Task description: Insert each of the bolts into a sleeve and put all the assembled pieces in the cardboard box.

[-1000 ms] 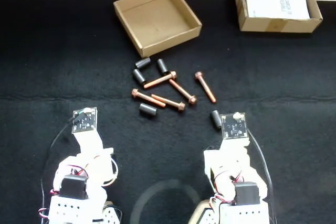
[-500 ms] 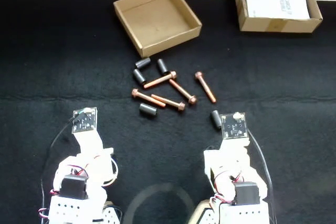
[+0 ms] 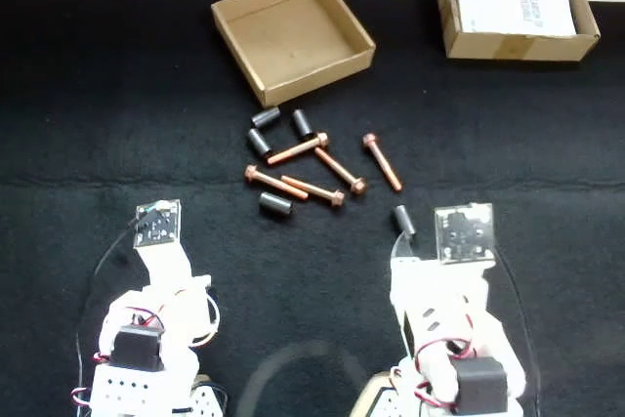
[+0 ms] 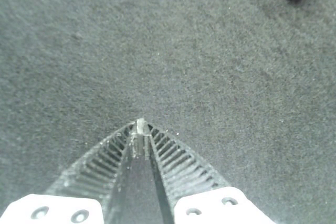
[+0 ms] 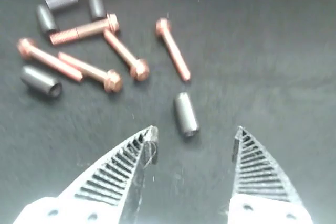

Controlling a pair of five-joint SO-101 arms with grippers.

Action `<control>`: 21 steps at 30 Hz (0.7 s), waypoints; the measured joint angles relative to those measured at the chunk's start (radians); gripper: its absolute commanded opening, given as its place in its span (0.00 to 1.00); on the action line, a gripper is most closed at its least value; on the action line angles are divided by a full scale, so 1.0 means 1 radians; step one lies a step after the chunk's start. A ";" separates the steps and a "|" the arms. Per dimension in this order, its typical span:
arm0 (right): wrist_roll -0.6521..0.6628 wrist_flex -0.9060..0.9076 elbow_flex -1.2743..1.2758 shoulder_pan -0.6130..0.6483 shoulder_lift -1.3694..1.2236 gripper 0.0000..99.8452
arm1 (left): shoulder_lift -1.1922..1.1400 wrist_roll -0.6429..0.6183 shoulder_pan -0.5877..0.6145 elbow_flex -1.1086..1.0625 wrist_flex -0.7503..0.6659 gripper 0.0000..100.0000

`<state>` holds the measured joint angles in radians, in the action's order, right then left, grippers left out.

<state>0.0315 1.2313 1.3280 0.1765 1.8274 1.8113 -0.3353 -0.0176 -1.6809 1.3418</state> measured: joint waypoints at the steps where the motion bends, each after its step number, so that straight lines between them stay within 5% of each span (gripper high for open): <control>1: 0.000 0.002 -0.025 0.000 0.000 0.23 | 0.000 0.000 0.000 0.000 0.000 0.02; 21: 0.000 0.002 -0.172 0.000 0.000 0.23 | 0.000 0.000 0.000 0.000 0.000 0.02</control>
<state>0.0315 1.2329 1.1561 0.1765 1.8274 1.8113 -0.3353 -0.0176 -1.6809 1.3418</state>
